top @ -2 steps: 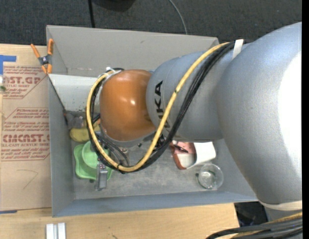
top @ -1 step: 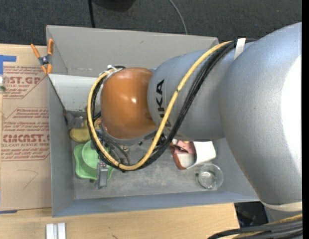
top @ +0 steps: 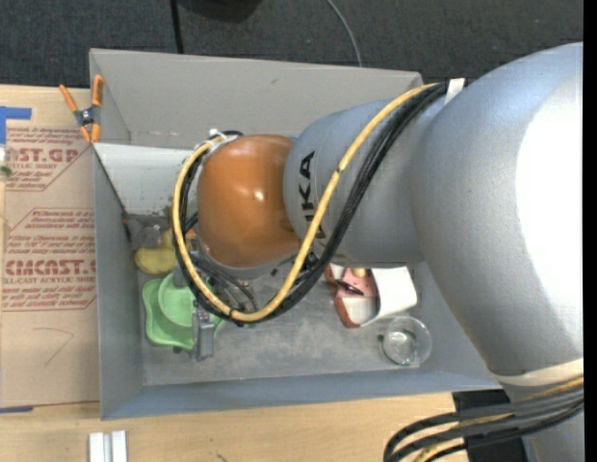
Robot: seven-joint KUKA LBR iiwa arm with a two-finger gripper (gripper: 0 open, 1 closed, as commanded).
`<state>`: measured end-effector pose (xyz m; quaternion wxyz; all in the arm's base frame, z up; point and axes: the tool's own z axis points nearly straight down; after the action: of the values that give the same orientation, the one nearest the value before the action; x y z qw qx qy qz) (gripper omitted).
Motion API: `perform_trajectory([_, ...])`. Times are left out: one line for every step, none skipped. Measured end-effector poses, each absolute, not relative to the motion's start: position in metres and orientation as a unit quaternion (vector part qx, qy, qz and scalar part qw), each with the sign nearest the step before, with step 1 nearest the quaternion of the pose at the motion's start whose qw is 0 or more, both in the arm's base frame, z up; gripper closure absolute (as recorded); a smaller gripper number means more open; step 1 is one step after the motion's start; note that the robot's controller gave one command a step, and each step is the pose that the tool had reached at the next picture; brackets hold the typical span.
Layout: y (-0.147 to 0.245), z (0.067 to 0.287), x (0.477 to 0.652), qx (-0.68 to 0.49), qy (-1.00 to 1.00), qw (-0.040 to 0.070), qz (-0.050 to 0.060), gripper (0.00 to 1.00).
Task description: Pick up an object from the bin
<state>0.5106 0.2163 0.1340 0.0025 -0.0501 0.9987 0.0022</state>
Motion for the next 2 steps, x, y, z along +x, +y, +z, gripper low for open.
perform_trajectory([0.211, 0.109, 0.546, -0.193, 0.981, -0.002, 0.000, 0.00])
perform_trajectory([0.206, 0.102, 0.557, -0.150, 0.989, 0.000, 0.003, 0.00])
